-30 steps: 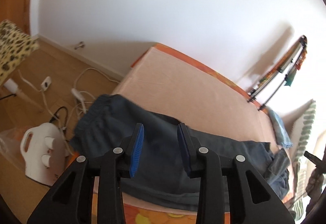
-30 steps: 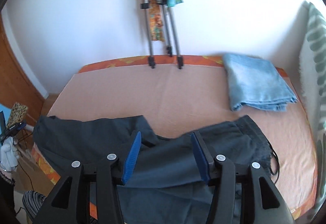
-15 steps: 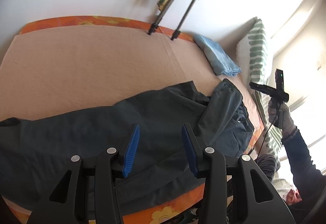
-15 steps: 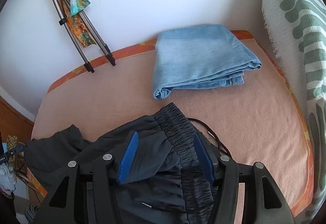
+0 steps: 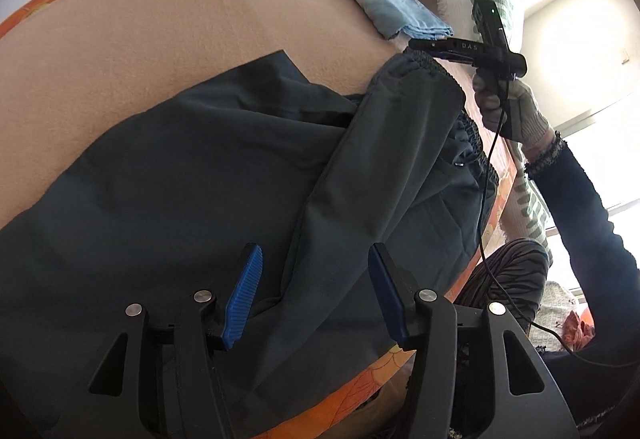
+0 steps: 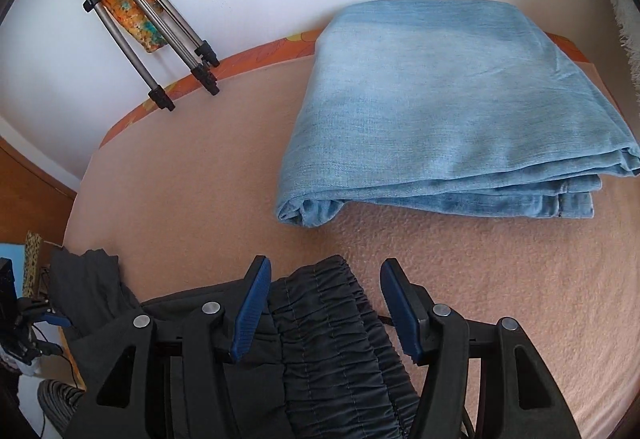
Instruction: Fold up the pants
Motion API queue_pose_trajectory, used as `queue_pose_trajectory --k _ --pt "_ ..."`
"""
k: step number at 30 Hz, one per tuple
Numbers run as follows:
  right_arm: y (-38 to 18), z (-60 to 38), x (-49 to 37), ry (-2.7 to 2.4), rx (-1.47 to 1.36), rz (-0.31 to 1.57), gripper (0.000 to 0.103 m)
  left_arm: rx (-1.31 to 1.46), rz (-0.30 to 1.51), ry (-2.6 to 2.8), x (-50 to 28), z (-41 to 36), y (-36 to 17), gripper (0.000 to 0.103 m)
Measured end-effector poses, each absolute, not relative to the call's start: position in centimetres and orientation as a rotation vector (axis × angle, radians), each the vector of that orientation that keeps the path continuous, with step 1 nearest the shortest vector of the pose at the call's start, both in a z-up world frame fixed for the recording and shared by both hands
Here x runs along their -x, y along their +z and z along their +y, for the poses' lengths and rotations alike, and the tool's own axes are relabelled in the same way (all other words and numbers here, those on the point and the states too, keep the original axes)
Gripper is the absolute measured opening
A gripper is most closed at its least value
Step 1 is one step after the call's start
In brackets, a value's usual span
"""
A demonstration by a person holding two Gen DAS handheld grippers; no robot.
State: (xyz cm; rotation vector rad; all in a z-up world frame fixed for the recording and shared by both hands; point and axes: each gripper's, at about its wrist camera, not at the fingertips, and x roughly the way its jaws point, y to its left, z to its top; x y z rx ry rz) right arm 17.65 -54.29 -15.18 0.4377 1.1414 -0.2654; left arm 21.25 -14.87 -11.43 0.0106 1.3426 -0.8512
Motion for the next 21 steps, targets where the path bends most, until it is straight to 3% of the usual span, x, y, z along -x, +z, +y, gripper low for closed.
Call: queue_pose_trajectory --k 4,8,11,12,13,21 --pt "-15.8 -53.3 -18.3 -0.195 -0.427 1.157 0.055 -0.034 1.372 -0.845 -21.1 -16.0 -12.8 0.054" --pt "-15.7 -52.9 -18.0 -0.201 -0.4 1.146 0.025 -0.053 1.355 -0.826 -21.0 -16.5 -13.4 0.054" --pt "-14.4 -53.0 -17.3 -0.192 -0.422 1.099 0.008 -0.043 1.34 -0.8 -21.0 -16.1 -13.8 0.032" --pt "-13.8 -52.7 -17.0 -0.201 -0.413 1.086 0.007 -0.056 1.332 -0.791 -20.9 -16.0 -13.9 0.015" --pt "-13.0 -52.6 -16.6 -0.214 -0.401 1.069 0.007 -0.069 1.318 -0.786 -20.7 -15.9 -13.9 0.007" --pt "-6.8 -49.9 -12.1 -0.231 -0.369 0.924 0.004 -0.129 1.218 -0.823 -18.9 -15.7 -12.2 0.003"
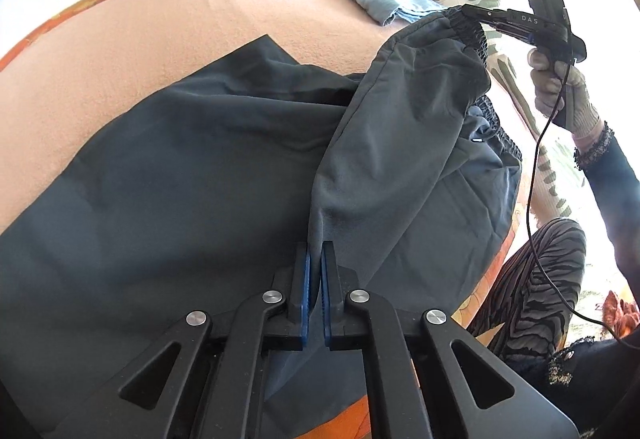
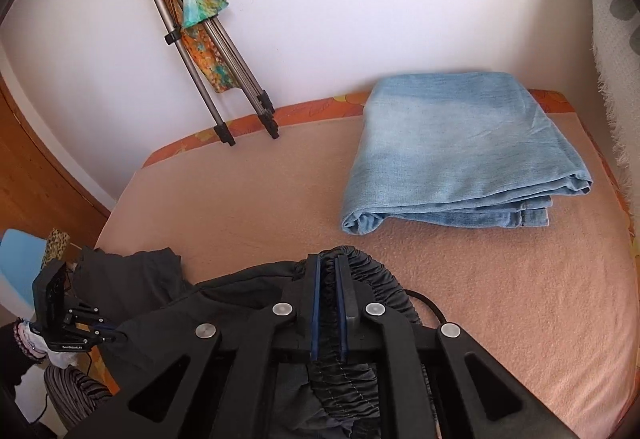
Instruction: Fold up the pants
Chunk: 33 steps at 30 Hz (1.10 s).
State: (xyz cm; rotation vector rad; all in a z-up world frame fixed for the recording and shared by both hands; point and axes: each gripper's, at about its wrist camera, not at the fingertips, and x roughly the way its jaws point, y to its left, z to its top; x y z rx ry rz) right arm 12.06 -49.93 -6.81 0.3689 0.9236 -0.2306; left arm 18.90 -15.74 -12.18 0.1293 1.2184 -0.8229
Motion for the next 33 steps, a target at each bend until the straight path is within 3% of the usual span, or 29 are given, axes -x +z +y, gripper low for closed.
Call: queue_pose_trajectory --k 14,25,28,30,33 --pt "-2.9 -45.7 -1.1 -0.335 -0.282 0.835 0.004 -0.219 1.133 -0.883 -14.7 -16.0 -10.5 0.002" --pt "-8.8 -44.4 8.7 -0.391 -0.28 1.044 0.0 -0.437 1.202 -0.991 -9.8 -18.1 -12.8 0.002" --pt "-9.9 -44.7 9.8 -0.385 -0.321 1.135 0.006 -0.434 1.205 -0.999 -9.3 -18.0 -12.8 0.003" --pt "-9.6 -45.2 10.7 -0.419 -0.358 1.117 0.032 -0.429 1.21 -0.999 -9.3 -17.9 -12.4 0.01" --pt "-8.3 -45.7 10.8 -0.425 -0.435 1.039 0.039 -0.388 1.184 -0.995 -9.8 -17.2 -11.2 0.014"
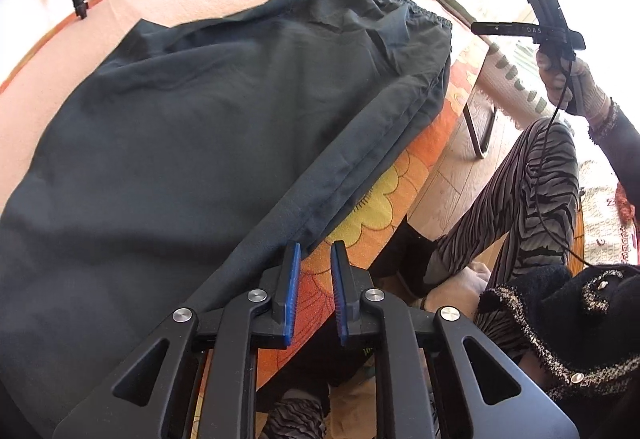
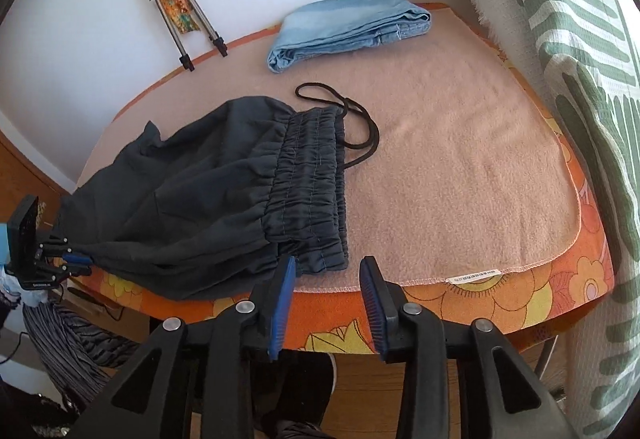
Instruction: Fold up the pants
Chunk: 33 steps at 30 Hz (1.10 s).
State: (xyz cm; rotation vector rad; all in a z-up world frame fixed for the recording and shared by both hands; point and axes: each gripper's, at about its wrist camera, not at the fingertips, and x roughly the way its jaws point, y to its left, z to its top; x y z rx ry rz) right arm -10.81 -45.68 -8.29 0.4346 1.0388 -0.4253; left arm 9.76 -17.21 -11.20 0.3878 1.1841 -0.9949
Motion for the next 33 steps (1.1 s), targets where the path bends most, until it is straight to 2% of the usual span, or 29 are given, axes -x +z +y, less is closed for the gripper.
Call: queue_pose_trajectory --k 1,3,5,6,7,8,9,11,14,16,17,20,23,25,26,27,31,33 --pt "-8.1 -45.8 10.4 -0.44 -0.452 1.021 0.043 -0.368 1.168 -0.99 -10.1 -17.0 -10.6 0.014" --pt "-8.4 -46.7 9.5 -0.468 -0.525 1.002 0.059 -0.346 1.128 -0.982 -10.2 -16.9 -9.9 0.014" --pt "-9.6 -47.7 8.7 -0.473 -0.627 0.995 0.059 -0.348 1.104 -0.986 -10.5 -17.4 -9.6 0.018" --pt "-10.3 -48.1 8.2 -0.481 -0.669 1.0 0.059 -0.353 1.103 -0.986 -10.6 -17.7 -9.8 0.03" --pt "-11.0 -48.2 7.8 -0.496 -0.687 1.008 0.059 -0.358 1.107 -0.993 -10.7 -18.0 -10.1 0.037" --pt "-11.6 -48.3 7.3 -0.498 -0.698 1.018 0.058 -0.366 1.111 -1.0 -10.9 -18.2 -10.4 0.037" --pt "-12.2 -48.2 6.9 -0.505 -0.703 1.031 0.046 -0.379 1.12 -0.994 -11.1 -18.4 -11.0 0.037" --pt "-12.7 -47.7 6.4 -0.505 -0.701 1.042 0.039 -0.349 1.158 -1.0 -11.7 -18.5 -11.6 0.037" --pt "-11.9 -46.3 6.4 -0.511 -0.629 1.041 0.022 -0.294 1.228 -1.057 -11.5 -18.5 -12.6 0.037" --pt "-11.4 -45.8 7.0 -0.539 -0.605 1.064 0.021 -0.342 1.244 -1.07 -10.6 -18.6 -13.2 0.037" --pt "-11.3 -45.7 7.3 -0.548 -0.588 1.085 0.022 -0.358 1.245 -1.068 -10.4 -18.6 -13.3 0.037" --pt "-10.4 -45.3 7.2 -0.578 -0.484 1.142 0.038 -0.33 1.243 -1.069 -10.6 -18.1 -12.7 0.037" --pt "-7.4 -44.8 6.5 -0.575 -0.397 1.09 0.04 -0.308 1.188 -1.043 -11.6 -17.4 -11.0 0.037" --pt "-5.2 -44.5 5.1 -0.522 -0.364 1.05 0.046 -0.303 1.147 -0.997 -12.6 -16.7 -9.9 0.037" --pt "-4.3 -44.3 4.0 -0.47 -0.353 1.036 0.054 -0.294 1.127 -0.969 -13.3 -16.3 -9.4 0.037" --pt "-3.6 -44.1 2.8 -0.419 -0.34 1.024 0.057 -0.278 1.113 -0.941 -14.2 -15.8 -8.9 0.037" --pt "-2.9 -43.1 -3.2 -0.294 -0.169 1.055 0.058 -0.236 1.064 -0.851 -18.0 -14.7 -7.5 0.037" --pt "-3.9 -43.2 -5.9 -0.246 -0.123 1.099 0.062 -0.23 1.035 -0.831 -19.9 -14.9 -6.9 0.038"
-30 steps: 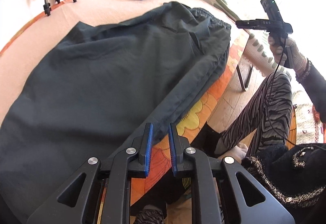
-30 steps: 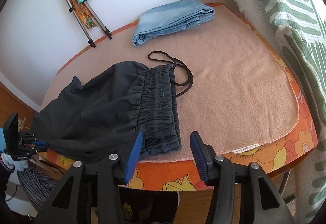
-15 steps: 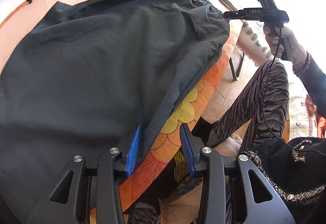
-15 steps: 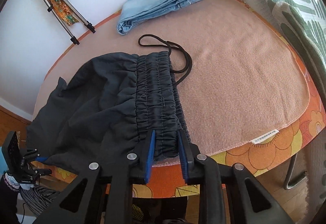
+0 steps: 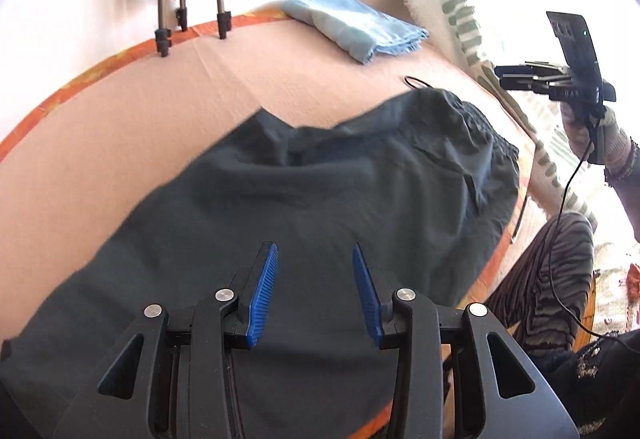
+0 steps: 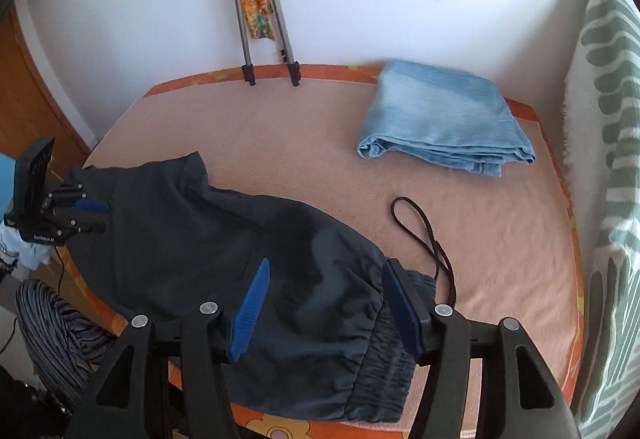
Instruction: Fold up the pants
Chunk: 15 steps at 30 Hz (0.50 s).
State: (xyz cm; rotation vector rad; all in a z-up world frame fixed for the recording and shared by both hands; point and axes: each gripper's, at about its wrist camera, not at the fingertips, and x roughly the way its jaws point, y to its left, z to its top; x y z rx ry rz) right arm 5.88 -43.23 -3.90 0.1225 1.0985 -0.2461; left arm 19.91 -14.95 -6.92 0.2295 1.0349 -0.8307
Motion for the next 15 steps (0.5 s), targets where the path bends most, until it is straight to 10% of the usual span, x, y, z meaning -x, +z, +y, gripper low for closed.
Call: queue_pose_trajectory --k 15 --pt "-12.9 -49.1 -13.0 -0.033 -0.062 1.304 0.067 -0.144 1.15 -0.84 -31.4 -19.3 -10.8 0.056"
